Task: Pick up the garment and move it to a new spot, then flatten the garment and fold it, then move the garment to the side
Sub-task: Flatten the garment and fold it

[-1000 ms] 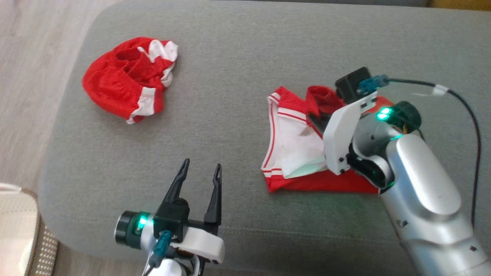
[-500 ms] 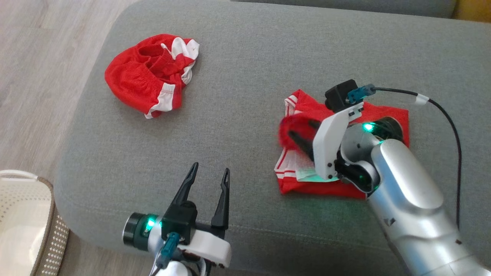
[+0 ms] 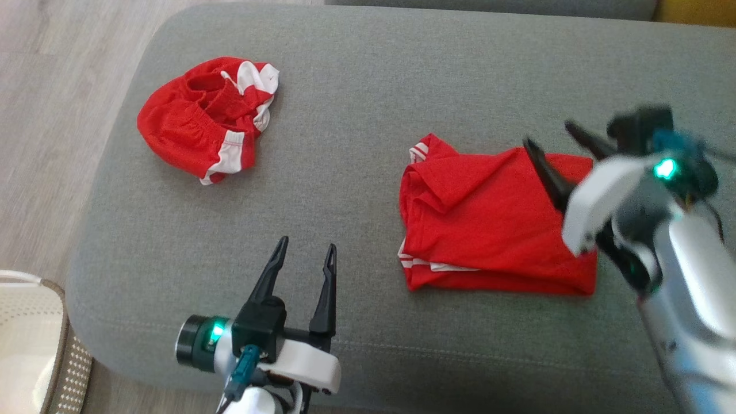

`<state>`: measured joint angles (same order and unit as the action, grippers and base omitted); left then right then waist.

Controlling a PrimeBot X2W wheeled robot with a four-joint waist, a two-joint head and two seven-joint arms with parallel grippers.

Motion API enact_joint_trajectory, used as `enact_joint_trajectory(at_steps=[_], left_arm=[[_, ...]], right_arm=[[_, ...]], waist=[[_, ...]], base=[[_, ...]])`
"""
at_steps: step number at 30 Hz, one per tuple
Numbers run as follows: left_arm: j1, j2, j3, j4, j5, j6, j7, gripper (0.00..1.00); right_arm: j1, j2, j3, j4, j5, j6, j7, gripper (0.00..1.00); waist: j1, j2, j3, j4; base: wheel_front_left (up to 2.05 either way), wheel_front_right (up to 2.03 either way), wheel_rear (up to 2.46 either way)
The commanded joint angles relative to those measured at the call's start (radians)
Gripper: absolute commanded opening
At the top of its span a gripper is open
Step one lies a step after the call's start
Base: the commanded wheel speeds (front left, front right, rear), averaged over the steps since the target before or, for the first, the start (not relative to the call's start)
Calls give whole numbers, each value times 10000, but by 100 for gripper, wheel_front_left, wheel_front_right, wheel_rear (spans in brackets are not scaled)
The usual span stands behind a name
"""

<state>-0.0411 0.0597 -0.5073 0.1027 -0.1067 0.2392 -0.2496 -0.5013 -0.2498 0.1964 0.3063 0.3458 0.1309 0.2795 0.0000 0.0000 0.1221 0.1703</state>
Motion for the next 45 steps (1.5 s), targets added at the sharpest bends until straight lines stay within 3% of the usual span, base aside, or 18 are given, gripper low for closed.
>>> enact_joint_trajectory(at_steps=[1, 5, 7, 13, 20, 28, 36, 43, 44, 45], left_arm=[[-58, -77, 352, -393, 125, 61, -122, 100], [119, -79, 522, -555, 154, 56, -122, 100], [159, -79, 576, -583, 172, 28, -122, 100], [144, -81, 640, -584, 225, -78, -122, 100], [-50, -88, 470, -472, 207, -157, -122, 100], [-226, -92, 230, -445, 39, -79, -122, 100], [-396, -94, 4, -498, -103, 75, -122, 100], [-404, -94, 6, -427, -35, 133, -122, 100], [-376, -94, 41, -421, -15, 139, -122, 100], [-336, -94, 85, -422, -4, 145, -122, 100]], right_arm=[[205, -26, 125, -414, -122, -2, -166, 100], [1307, -297, -76, -571, -217, -2, -691, 100], [1608, -250, 86, -650, -127, -2, -818, 0], [1553, -70, 931, -158, -196, -2, -1170, 0], [276, 339, 1936, 2070, -161, -2, -1181, 0], [-1023, 601, 2195, 4322, 108, -2, -1299, 0], [-2579, 753, 1979, 5945, 31, -2, -2957, 0], [-3326, 950, 1976, 6583, -129, -2, -4998, 0], [-3314, 962, 1911, 6540, -140, -2, -5169, 18], [-3247, 966, 1823, 6450, -139, -2, -5281, 56]], waist=[[0, 0, -10, -6], [0, 0, -61, -33], [0, 0, -53, -39], [0, 0, 28, 5], [0, 0, 248, 532], [0, 0, 532, 1307], [0, 0, 795, 1696], [0, 0, 660, 1406], [0, 0, 596, 1309], [0, 0, 517, 1198]], base=[[0, 0, 0], [0, 0, 0], [0, 0, 0], [0, 0, 0], [0, 0, 0], [0, 0, 0], [0, 0, 0], [0, 0, 0], [0, 0, 0], [0, 0, 0]])
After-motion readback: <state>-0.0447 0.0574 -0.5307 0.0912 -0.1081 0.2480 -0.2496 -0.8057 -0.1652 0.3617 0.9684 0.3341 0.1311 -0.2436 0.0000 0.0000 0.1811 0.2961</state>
